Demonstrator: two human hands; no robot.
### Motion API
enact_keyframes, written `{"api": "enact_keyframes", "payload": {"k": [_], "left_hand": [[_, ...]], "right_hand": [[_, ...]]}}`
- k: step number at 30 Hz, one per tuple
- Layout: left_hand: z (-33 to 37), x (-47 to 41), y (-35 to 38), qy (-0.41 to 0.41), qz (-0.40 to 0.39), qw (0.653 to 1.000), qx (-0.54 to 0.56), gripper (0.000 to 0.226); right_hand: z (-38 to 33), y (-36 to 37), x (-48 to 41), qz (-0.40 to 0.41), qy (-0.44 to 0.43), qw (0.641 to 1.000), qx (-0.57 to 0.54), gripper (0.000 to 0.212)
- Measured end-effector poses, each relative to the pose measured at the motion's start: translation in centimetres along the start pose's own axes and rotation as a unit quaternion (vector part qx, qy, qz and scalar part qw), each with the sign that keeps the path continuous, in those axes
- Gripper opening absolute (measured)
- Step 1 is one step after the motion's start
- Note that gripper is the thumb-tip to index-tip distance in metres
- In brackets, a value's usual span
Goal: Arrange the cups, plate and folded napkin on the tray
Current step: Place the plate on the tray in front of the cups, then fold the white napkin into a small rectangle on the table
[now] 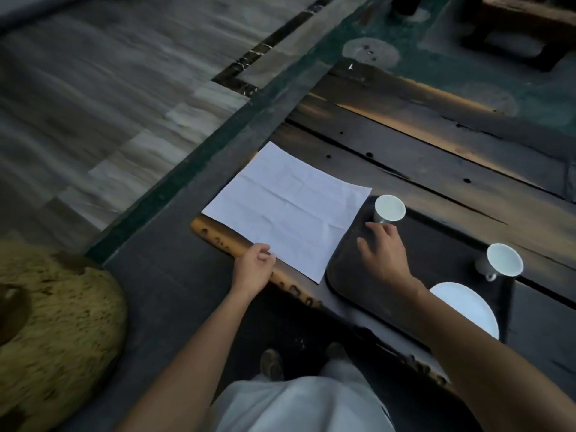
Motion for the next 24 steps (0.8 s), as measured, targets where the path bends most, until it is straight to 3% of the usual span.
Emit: {"api": "enact_keyframes", "payload": {"k": [8, 16, 20, 24], "left_hand": [[-1.6, -3.9, -4.5, -0.034, 0.025, 0.999, -0.017, 0.021], [1.1, -13.0, -5.5, -0.037, 0.013, 0.998, -0.050, 0.026], [2.8, -17.8, -5.5, 0.008, -0.023, 0.985, -0.173, 0.035], [3.7, -22.4, -3.8, 0.092, -0.116, 0.928, -0.342, 0.059]], "right_hand": [[-2.1, 2.1, -4.1, -0.030, 0.042, 0.999, 0.002, 0.045], [-1.2, 7.1, -8.5, -0.085, 0.105, 0.991, -0.015, 0.046], [-2.4, 9.3, -10.4, -0.110, 0.071, 0.991, 0.000, 0.045], [-4.3, 11.8, -11.3, -0.137, 0.047, 0.989, 0.016, 0.058]]}}
Point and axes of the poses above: each hand's wrist, its own x-axis away from the middle knuckle, its own y-axis out of the palm, z = x × y, the point moved 6 cm from there along -x, towards the middle knuckle, and after that the axes turned 11 degrees about x, right-handed, at the moved point
